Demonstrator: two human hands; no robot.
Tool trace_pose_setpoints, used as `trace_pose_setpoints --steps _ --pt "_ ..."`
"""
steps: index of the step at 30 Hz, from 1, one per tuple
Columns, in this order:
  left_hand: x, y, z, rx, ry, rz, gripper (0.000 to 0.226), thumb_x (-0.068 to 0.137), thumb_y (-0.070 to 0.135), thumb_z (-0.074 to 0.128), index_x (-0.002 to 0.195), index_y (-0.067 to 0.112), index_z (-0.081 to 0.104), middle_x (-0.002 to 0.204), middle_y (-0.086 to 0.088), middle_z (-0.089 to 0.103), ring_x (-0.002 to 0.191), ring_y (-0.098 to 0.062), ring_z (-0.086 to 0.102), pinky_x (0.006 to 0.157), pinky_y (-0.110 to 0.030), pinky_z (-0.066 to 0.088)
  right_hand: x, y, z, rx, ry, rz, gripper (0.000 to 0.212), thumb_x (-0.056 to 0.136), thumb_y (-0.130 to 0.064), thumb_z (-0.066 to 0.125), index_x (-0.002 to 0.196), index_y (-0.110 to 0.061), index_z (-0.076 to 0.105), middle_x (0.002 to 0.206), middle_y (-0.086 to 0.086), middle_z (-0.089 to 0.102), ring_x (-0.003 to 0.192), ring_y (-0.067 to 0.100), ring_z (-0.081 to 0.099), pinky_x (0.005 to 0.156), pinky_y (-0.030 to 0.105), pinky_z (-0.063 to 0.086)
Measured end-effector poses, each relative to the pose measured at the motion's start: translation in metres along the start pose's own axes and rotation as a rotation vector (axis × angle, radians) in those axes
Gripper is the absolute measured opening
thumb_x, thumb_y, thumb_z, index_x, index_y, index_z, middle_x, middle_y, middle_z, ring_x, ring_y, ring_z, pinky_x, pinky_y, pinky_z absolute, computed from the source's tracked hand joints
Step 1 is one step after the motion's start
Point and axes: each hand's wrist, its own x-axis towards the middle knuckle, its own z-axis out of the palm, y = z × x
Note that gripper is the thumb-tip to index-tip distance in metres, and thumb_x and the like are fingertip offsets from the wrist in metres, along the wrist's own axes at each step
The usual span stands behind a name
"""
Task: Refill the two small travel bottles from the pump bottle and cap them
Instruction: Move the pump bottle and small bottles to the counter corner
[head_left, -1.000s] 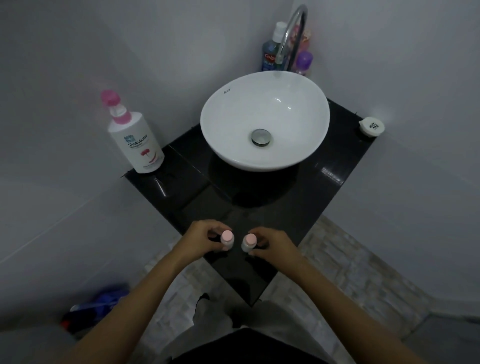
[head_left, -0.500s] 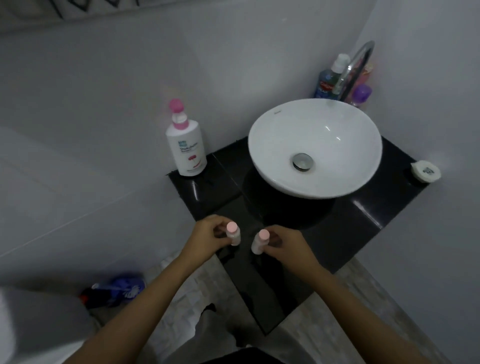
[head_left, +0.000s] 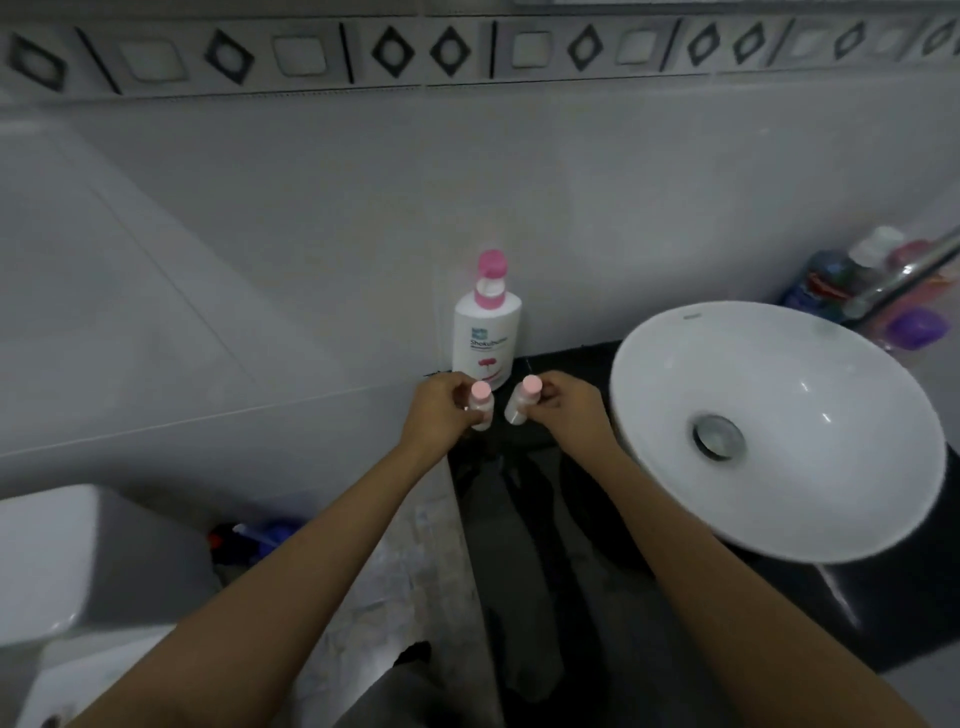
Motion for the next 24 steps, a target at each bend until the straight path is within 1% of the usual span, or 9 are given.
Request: trace_pose_setpoints --steps 3,7,11,15,16,17,20,21,24 --pt "0.013 -0.003 0.006 0.011 0.026 -0.028 0.032 0.062 0.003 0.081 0.092 0.008 0.070 0.092 -0.010 0.072 0.083 -0.024 0.067 0.078 -0.035 0.056 0.026 0.002 0.012 -0.050 -0.016 0.002 0.017 0.075 -0.013 0.072 0.090 -0.017 0.065 0.082 -0.003 0.067 0.079 0.014 0.064 0.070 0.021 0.047" --pt "0.022 -0.013 0.014 0.049 0.047 -0.048 0.030 0.062 0.004 0.080 0.090 0.006 0.070 0.089 -0.008 0.071 0.081 -0.024 0.066 0.076 -0.036 0.056 0.047 0.008 0.024 -0.140 -0.057 0.021 0.016 0.075 -0.011 0.070 0.091 -0.008 0.065 0.088 0.005 0.069 0.081 0.018 0.064 0.071 0.027 0.049" --pt "0.028 -0.018 0.021 0.048 0.076 -0.066 0.027 0.063 0.004 0.080 0.089 0.006 0.070 0.082 0.001 0.065 0.075 -0.017 0.063 0.069 -0.027 0.053 0.057 0.010 0.030 -0.131 -0.080 0.055 0.015 0.077 -0.008 0.068 0.091 -0.003 0.064 0.091 0.010 0.069 0.084 0.022 0.065 0.075 0.032 0.053" --pt "0.034 -0.020 0.024 0.043 0.091 -0.065 0.023 0.065 0.004 0.079 0.086 0.008 0.070 0.070 0.015 0.057 0.064 0.001 0.055 0.058 -0.008 0.041 0.062 0.012 0.034 -0.145 -0.087 0.063 0.016 0.077 -0.007 0.068 0.091 -0.001 0.064 0.091 0.012 0.069 0.084 0.024 0.066 0.075 0.034 0.053" --pt "0.035 -0.020 0.024 0.039 0.096 -0.065 0.022 0.065 0.004 0.079 0.085 0.008 0.069 0.069 0.017 0.055 0.063 0.003 0.054 0.057 -0.006 0.040 0.063 0.012 0.035 -0.136 -0.086 0.063 0.015 0.077 -0.007 0.068 0.091 -0.001 0.064 0.091 0.013 0.070 0.084 0.024 0.066 0.074 0.033 0.053" --pt "0.036 -0.022 0.024 0.034 0.101 -0.065 0.021 0.066 0.005 0.079 0.085 0.007 0.069 0.070 0.015 0.057 0.063 -0.001 0.056 0.057 -0.008 0.042 0.064 0.012 0.035 -0.126 -0.087 0.062 0.015 0.078 -0.008 0.068 0.090 -0.002 0.064 0.091 0.012 0.070 0.083 0.024 0.066 0.072 0.031 0.052" --pt "0.039 -0.025 0.027 0.013 0.118 -0.069 0.020 0.067 0.008 0.079 0.084 0.004 0.069 0.077 0.000 0.066 0.070 -0.017 0.064 0.065 -0.028 0.053 0.065 0.012 0.037 -0.119 -0.098 0.052 0.017 0.077 -0.008 0.069 0.092 -0.006 0.064 0.094 0.010 0.070 0.082 0.018 0.064 0.069 0.024 0.046" --pt "0.040 -0.026 0.028 0.003 0.126 -0.073 0.020 0.066 0.008 0.079 0.083 0.005 0.069 0.078 0.000 0.066 0.071 -0.018 0.064 0.067 -0.030 0.054 0.065 0.012 0.037 -0.118 -0.102 0.048 0.018 0.076 -0.007 0.070 0.093 -0.007 0.065 0.094 0.010 0.070 0.083 0.018 0.064 0.070 0.023 0.045" --pt "0.039 -0.028 0.031 -0.019 0.142 -0.093 0.022 0.067 0.010 0.080 0.086 0.009 0.069 0.084 0.001 0.068 0.075 -0.016 0.064 0.072 -0.029 0.055 0.065 0.014 0.037 -0.122 -0.103 0.051 0.019 0.078 -0.009 0.070 0.096 -0.005 0.064 0.096 0.010 0.070 0.089 0.021 0.066 0.075 0.027 0.050"
